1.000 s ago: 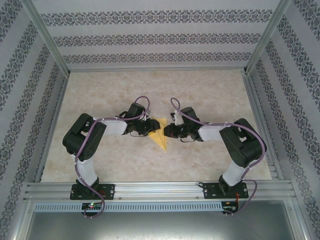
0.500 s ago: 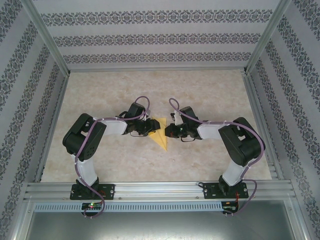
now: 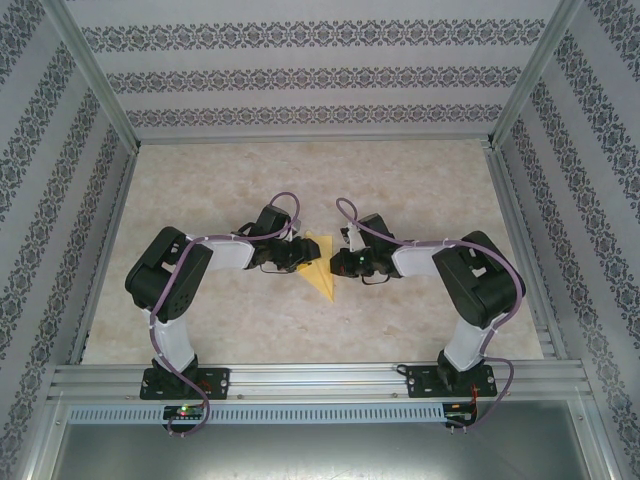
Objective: Fold a paper plane with a square sheet of paper (fold left side to right side)
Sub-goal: Fourth fold the wing at the center of the table.
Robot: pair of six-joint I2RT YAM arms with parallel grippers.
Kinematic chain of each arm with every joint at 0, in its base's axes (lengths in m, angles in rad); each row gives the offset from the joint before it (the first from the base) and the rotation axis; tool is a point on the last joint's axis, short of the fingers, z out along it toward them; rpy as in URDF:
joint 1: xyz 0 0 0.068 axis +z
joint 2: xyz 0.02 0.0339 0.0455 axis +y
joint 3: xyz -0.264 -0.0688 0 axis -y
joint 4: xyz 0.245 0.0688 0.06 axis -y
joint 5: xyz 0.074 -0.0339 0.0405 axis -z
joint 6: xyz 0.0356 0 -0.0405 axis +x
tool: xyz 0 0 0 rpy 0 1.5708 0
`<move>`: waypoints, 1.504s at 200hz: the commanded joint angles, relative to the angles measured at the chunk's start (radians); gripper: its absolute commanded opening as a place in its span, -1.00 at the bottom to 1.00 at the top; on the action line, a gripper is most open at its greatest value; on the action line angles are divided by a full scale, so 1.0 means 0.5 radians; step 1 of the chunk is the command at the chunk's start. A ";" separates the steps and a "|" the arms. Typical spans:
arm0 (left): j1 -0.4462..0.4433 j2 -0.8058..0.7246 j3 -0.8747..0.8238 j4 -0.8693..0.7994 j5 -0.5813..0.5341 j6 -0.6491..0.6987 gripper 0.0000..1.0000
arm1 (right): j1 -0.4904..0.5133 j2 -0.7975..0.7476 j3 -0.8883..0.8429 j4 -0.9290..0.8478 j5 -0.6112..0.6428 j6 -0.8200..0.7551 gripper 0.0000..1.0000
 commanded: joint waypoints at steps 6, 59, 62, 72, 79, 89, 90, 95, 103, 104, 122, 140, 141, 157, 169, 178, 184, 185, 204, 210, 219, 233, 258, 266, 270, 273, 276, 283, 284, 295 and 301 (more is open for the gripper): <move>-0.032 0.024 0.028 -0.109 -0.041 0.058 -0.10 | 0.006 0.045 0.054 -0.063 0.043 -0.074 -0.97; -0.032 -0.017 0.030 -0.121 -0.042 0.069 -0.08 | 0.019 0.070 0.073 -0.184 0.113 -0.123 -0.97; -0.032 -0.024 0.029 -0.121 -0.042 0.070 -0.07 | 0.019 0.071 0.072 -0.191 0.115 -0.126 -0.97; -0.032 -0.060 0.031 -0.142 -0.059 0.087 -0.03 | 0.022 0.071 0.075 -0.210 0.124 -0.130 -0.97; -0.032 -0.089 0.036 -0.171 -0.075 0.104 0.00 | 0.022 0.069 0.072 -0.215 0.125 -0.135 -0.97; -0.027 -0.136 0.046 -0.212 -0.099 0.131 0.01 | 0.028 0.074 0.070 -0.225 0.128 -0.137 -0.97; -0.028 -0.140 0.046 -0.216 -0.101 0.131 0.01 | 0.028 0.074 0.071 -0.225 0.128 -0.137 -0.97; -0.029 -0.162 0.052 -0.236 -0.115 0.142 0.02 | 0.031 0.074 0.068 -0.230 0.134 -0.140 -0.97; -0.023 -0.199 0.056 -0.261 -0.126 0.152 0.02 | 0.034 0.071 0.064 -0.234 0.137 -0.146 -0.97; -0.023 -0.204 0.058 -0.261 -0.127 0.153 0.02 | 0.034 0.071 0.065 -0.235 0.138 -0.147 -0.97; -0.008 -0.262 0.053 -0.264 -0.116 0.154 0.01 | 0.040 0.073 0.061 -0.240 0.141 -0.157 -0.97; -0.004 -0.263 0.079 -0.237 -0.056 0.154 -0.13 | 0.046 0.068 0.063 -0.249 0.149 -0.166 -0.97; -0.004 -0.260 0.083 -0.234 -0.049 0.154 -0.14 | 0.046 0.068 0.063 -0.250 0.150 -0.166 -0.98; -0.004 -0.200 0.118 -0.166 0.048 0.135 -0.33 | 0.049 0.061 0.067 -0.265 0.162 -0.173 -0.97; -0.008 -0.143 0.153 -0.129 0.099 0.129 -0.46 | 0.051 0.062 0.071 -0.279 0.170 -0.180 -0.97; -0.009 -0.099 0.181 -0.110 0.131 0.126 -0.51 | 0.054 0.062 0.077 -0.288 0.172 -0.180 -0.98; -0.012 -0.071 0.198 -0.090 0.151 0.126 -0.54 | 0.053 0.062 0.076 -0.289 0.174 -0.180 -0.98; -0.013 -0.066 0.202 -0.087 0.151 0.126 -0.54 | 0.054 0.062 0.076 -0.287 0.173 -0.180 -0.98; -0.019 0.011 0.256 -0.069 0.187 0.130 -0.57 | 0.058 0.061 0.081 -0.301 0.179 -0.185 -0.98; -0.019 0.034 0.273 -0.069 0.187 0.133 -0.57 | 0.059 0.059 0.081 -0.305 0.182 -0.188 -0.98; -0.022 0.068 0.287 -0.066 0.196 0.138 -0.58 | 0.059 0.056 0.084 -0.310 0.187 -0.192 -0.98; -0.023 0.108 0.303 -0.066 0.197 0.142 -0.58 | 0.060 0.055 0.084 -0.316 0.185 -0.194 -0.98; -0.022 0.165 0.307 -0.050 0.191 0.156 -0.59 | 0.067 0.053 0.085 -0.329 0.189 -0.197 -0.98; -0.022 0.181 0.305 -0.047 0.191 0.157 -0.59 | 0.068 0.056 0.092 -0.339 0.198 -0.202 -0.98; -0.023 0.189 0.306 -0.047 0.189 0.161 -0.59 | 0.068 0.056 0.092 -0.346 0.203 -0.207 -0.98; -0.023 0.196 0.305 -0.052 0.187 0.163 -0.59 | 0.067 0.056 0.093 -0.351 0.203 -0.211 -0.98; -0.024 0.201 0.307 -0.056 0.185 0.166 -0.59 | 0.068 0.056 0.098 -0.353 0.206 -0.212 -0.98; -0.022 0.208 0.305 -0.081 0.175 0.180 -0.59 | 0.068 0.056 0.099 -0.366 0.213 -0.218 -0.98; -0.024 0.209 0.305 -0.087 0.172 0.184 -0.59 | 0.068 0.056 0.098 -0.367 0.214 -0.219 -0.98; -0.022 0.214 0.305 -0.136 0.145 0.214 -0.59 | 0.067 0.056 0.103 -0.381 0.223 -0.224 -0.98; -0.023 0.221 0.304 -0.159 0.132 0.226 -0.59 | 0.068 0.056 0.107 -0.387 0.224 -0.229 -0.98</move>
